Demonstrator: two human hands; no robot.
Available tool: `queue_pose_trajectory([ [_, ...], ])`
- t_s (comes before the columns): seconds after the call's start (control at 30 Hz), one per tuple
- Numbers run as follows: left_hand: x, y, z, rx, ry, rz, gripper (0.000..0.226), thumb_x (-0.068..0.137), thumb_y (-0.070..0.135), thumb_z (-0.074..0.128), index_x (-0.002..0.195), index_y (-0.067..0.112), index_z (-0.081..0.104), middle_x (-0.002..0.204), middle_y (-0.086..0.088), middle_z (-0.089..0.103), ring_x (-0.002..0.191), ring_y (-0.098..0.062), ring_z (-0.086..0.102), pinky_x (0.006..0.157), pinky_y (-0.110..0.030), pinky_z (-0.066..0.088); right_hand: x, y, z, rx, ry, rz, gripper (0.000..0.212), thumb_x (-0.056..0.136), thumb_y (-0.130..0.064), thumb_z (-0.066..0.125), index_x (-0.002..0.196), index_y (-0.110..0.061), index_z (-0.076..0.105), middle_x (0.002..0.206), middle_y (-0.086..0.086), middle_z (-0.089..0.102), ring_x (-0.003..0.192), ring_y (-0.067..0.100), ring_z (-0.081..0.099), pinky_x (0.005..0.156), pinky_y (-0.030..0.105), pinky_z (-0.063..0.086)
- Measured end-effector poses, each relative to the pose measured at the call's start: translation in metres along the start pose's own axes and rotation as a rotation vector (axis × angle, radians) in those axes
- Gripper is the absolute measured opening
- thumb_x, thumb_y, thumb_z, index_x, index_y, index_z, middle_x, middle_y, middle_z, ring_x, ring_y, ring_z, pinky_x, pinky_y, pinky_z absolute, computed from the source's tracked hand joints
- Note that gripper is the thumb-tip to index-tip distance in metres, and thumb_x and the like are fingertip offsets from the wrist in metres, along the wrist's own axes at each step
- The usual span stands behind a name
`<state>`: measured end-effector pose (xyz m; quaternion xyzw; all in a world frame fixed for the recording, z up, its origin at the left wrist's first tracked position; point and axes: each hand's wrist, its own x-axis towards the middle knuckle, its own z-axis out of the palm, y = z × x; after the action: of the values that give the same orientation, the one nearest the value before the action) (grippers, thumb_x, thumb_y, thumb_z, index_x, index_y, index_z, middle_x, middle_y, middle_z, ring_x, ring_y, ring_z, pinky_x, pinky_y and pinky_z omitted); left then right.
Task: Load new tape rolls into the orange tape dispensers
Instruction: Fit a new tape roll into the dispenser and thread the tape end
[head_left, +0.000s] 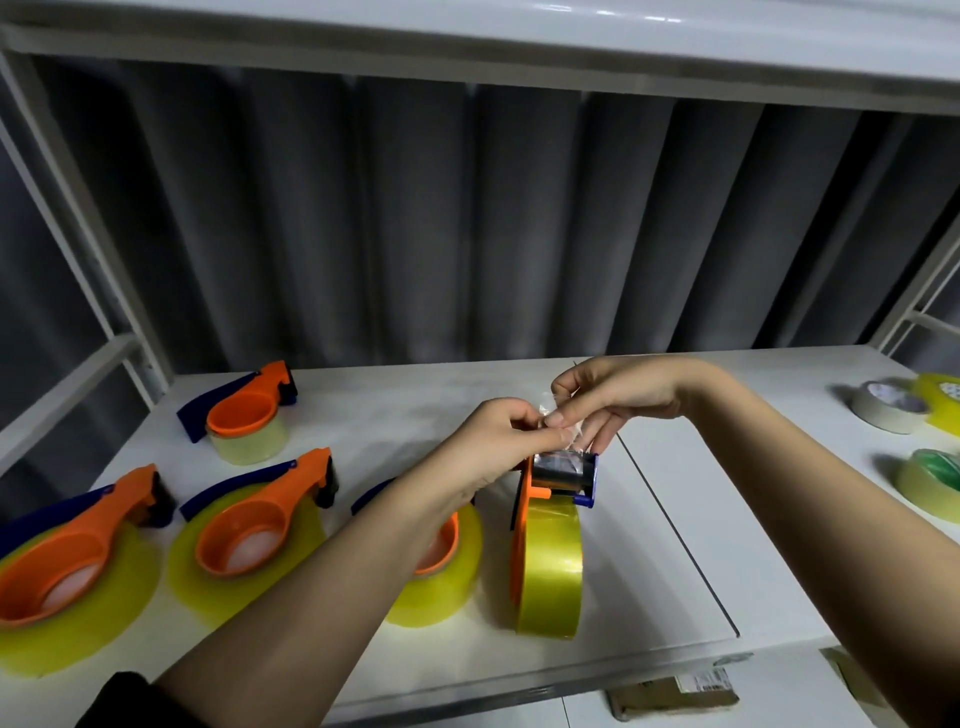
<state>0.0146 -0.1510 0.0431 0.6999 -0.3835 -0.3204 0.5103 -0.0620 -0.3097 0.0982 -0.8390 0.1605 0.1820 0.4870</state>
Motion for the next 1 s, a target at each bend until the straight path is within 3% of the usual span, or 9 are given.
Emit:
queue_pose_trajectory([
  [0.1, 0.001, -0.002, 0.000, -0.071, -0.017, -0.034, 0.016, 0.082, 0.023, 0.071, 0.073, 0.015, 0.062, 0.070, -0.002, 0.056, 0.076, -0.018, 0.051, 0.073, -0.030, 0.041, 0.001, 0.000, -0.003, 0.018, -0.031, 0.016, 0.018, 0.087, -0.015, 0.065, 0.077, -0.015, 0.050, 0.089, 0.010, 0.070, 0.081, 0.024, 0.069, 0.071, 0.030, 0.060],
  [0.3, 0.004, -0.001, -0.001, -0.109, -0.054, -0.057, 0.017, 0.084, 0.021, 0.070, 0.071, 0.017, 0.060, 0.068, 0.000, 0.056, 0.076, -0.016, 0.053, 0.075, -0.030, 0.043, 0.003, 0.006, -0.004, 0.090, -0.105, 0.018, 0.014, 0.091, -0.012, 0.060, 0.078, -0.014, 0.054, 0.084, 0.006, 0.070, 0.084, 0.026, 0.069, 0.069, 0.029, 0.058],
  [0.4, 0.006, -0.002, -0.001, -0.116, -0.059, -0.053, 0.018, 0.083, 0.022, 0.071, 0.071, 0.017, 0.058, 0.071, -0.003, 0.055, 0.078, -0.018, 0.053, 0.077, -0.032, 0.044, 0.001, 0.009, -0.005, 0.145, -0.149, 0.002, 0.010, 0.086, -0.022, 0.062, 0.080, -0.016, 0.058, 0.094, 0.009, 0.069, 0.094, 0.031, 0.066, 0.073, 0.032, 0.058],
  [0.5, 0.005, -0.002, -0.002, -0.125, -0.074, -0.071, 0.014, 0.084, 0.020, 0.069, 0.076, 0.016, 0.058, 0.082, -0.008, 0.058, 0.081, -0.019, 0.056, 0.081, -0.034, 0.047, -0.002, 0.013, -0.008, 0.212, -0.155, -0.003, 0.029, 0.087, -0.043, 0.052, 0.078, -0.017, 0.061, 0.106, 0.016, 0.069, 0.098, 0.034, 0.065, 0.080, 0.036, 0.057],
  [0.6, 0.006, 0.001, -0.002, -0.198, -0.084, -0.125, 0.014, 0.086, 0.014, 0.066, 0.074, 0.016, 0.057, 0.086, -0.010, 0.062, 0.084, -0.020, 0.060, 0.086, -0.034, 0.051, -0.007, 0.015, -0.006, 0.253, -0.084, -0.005, 0.038, 0.084, -0.053, 0.053, 0.083, -0.015, 0.058, 0.109, 0.018, 0.069, 0.093, 0.031, 0.068, 0.075, 0.033, 0.057],
  [0.7, 0.009, 0.006, -0.002, -0.211, -0.072, -0.161, 0.013, 0.084, 0.014, 0.064, 0.075, 0.017, 0.056, 0.082, -0.007, 0.063, 0.077, -0.018, 0.062, 0.077, -0.026, 0.052, -0.012, 0.014, 0.007, 0.188, 0.076, -0.050, 0.039, 0.088, -0.052, 0.055, 0.091, -0.013, 0.058, 0.095, 0.013, 0.071, 0.080, 0.026, 0.068, 0.067, 0.030, 0.058],
  [0.8, 0.013, 0.009, -0.001, -0.168, -0.074, -0.190, 0.005, 0.082, 0.015, 0.062, 0.078, 0.017, 0.058, 0.082, -0.006, 0.066, 0.080, -0.020, 0.065, 0.081, -0.030, 0.054, -0.018, 0.014, 0.022, 0.185, 0.249, -0.095, 0.048, 0.091, -0.054, 0.041, 0.092, -0.010, 0.059, 0.085, 0.012, 0.073, 0.072, 0.025, 0.066, 0.064, 0.031, 0.056],
  [0.9, 0.014, 0.015, 0.001, -0.140, -0.081, -0.198, 0.007, 0.083, 0.015, 0.057, 0.076, 0.016, 0.058, 0.057, 0.005, 0.062, 0.060, -0.011, 0.061, 0.072, -0.027, 0.053, -0.029, 0.015, 0.031, 0.249, 0.344, -0.134, 0.055, 0.090, -0.058, 0.037, 0.090, -0.009, 0.059, 0.082, 0.011, 0.073, 0.071, 0.024, 0.068, 0.064, 0.033, 0.056],
  [1.0, 0.013, 0.016, 0.000, -0.123, -0.077, -0.197, 0.011, 0.084, 0.015, 0.055, 0.073, 0.015, 0.054, 0.039, 0.010, 0.052, 0.041, -0.003, 0.053, 0.066, -0.023, 0.049, -0.034, 0.020, 0.040, 0.238, 0.411, -0.195, 0.040, 0.087, -0.048, 0.053, 0.089, -0.008, 0.055, 0.085, 0.008, 0.075, 0.073, 0.023, 0.069, 0.063, 0.031, 0.058],
])
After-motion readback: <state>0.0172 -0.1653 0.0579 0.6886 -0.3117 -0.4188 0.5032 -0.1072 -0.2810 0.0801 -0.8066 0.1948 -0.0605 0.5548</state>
